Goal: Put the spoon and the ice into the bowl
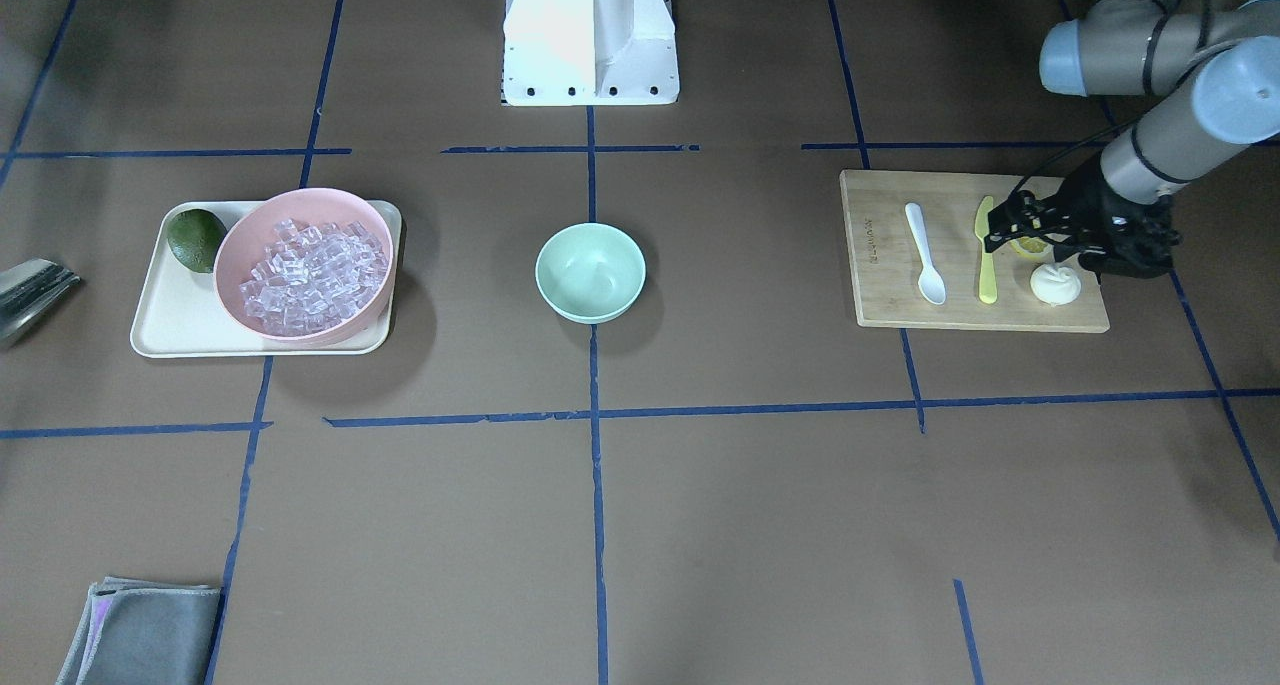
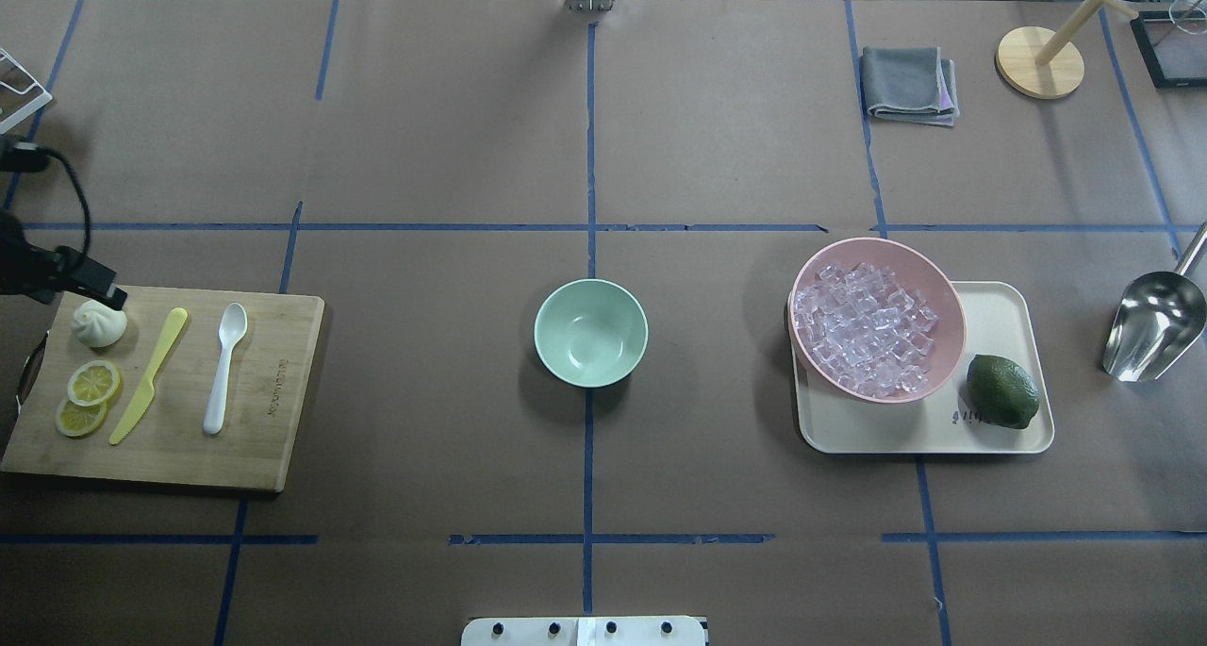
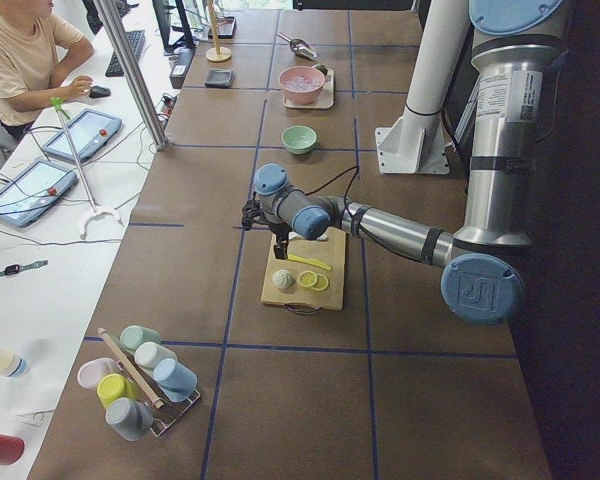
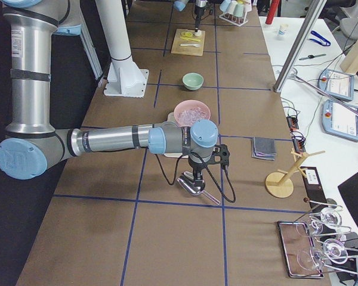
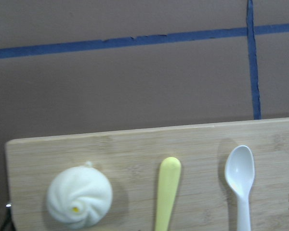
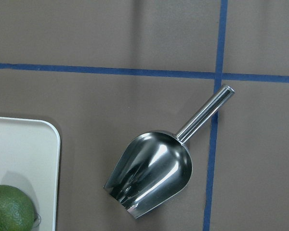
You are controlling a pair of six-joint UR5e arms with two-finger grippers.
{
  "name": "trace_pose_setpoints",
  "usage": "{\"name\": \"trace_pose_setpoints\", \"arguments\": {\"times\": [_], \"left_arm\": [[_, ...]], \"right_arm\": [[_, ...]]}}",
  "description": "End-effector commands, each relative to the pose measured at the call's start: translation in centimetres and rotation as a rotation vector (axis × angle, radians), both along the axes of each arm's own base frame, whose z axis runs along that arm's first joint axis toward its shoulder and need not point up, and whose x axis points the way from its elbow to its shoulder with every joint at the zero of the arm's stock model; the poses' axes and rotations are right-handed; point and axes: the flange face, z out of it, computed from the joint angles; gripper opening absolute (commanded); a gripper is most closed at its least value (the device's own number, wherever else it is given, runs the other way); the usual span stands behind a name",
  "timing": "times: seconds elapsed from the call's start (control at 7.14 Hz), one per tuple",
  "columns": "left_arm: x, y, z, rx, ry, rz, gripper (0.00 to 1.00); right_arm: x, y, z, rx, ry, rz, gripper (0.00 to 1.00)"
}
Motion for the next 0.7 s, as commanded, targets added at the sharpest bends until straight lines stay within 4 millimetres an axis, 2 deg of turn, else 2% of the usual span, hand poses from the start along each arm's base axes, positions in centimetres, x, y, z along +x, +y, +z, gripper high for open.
{"name": "trace_pose_setpoints", "arguments": {"times": [0.0,0.14,0.28,0.42,0.56], "left_arm": [[5.2,1.2,-0.7,0.004,-0.024,-0.006,1.0],[7.2,1.6,-1.2,-0.003,-0.02,0.011,0.96],[9.1,1.8,-2.7,-0.007,-0.008,0.015,0.95],[9.7,2.1,-3.0,-0.004,-0.005,0.025,0.9],[9.6,2.3,-2.6,-0.008,-0.01,0.025,0.8]], "right_arm": [[0.0,0.0,0.3,-0.008,-0.001,0.002,1.0],[0.0,0.0,0.4,-0.012,0.001,0.003,1.0],[0.0,0.0,0.6,-0.016,0.0,0.003,1.0],[0.0,0.0,0.6,-0.016,0.0,0.003,1.0],[0.0,0.0,0.7,-0.019,0.0,0.003,1.0]]}}
